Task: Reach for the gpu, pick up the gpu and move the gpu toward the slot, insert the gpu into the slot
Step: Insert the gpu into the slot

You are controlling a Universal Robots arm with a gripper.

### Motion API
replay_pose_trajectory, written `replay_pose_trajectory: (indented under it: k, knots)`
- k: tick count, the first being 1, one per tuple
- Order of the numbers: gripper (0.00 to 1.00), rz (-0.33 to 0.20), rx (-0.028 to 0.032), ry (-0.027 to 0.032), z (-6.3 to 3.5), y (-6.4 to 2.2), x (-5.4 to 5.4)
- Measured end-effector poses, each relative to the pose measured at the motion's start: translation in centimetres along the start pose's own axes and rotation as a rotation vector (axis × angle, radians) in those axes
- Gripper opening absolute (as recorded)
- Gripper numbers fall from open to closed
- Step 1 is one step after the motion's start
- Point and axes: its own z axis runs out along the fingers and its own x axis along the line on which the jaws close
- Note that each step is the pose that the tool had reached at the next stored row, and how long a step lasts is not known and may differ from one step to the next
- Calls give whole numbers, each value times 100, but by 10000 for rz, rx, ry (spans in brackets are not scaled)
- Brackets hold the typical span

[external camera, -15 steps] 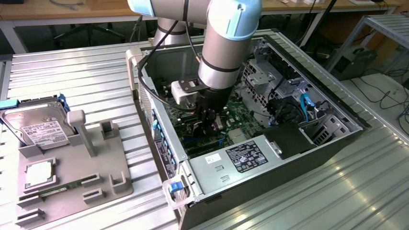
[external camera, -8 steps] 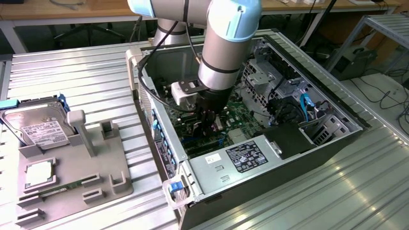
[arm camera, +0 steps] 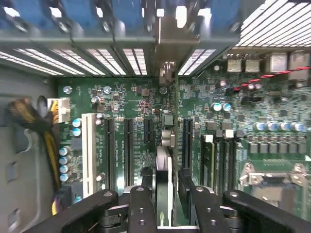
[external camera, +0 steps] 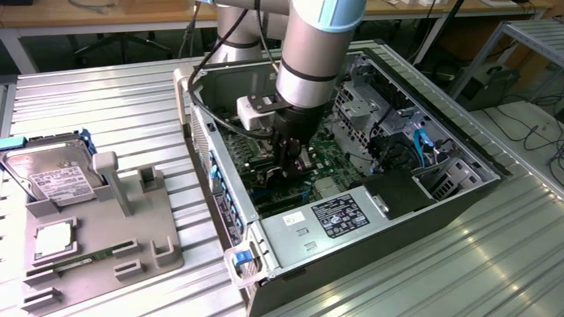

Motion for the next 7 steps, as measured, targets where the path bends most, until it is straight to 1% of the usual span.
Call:
replay_pose_trajectory:
  k: [5,6,7]
  knots:
    - [35,0,4,8,-226,6,0]
    - [27,1,12,32,-324,9,0]
    - [11,1,12,32,-324,9,0]
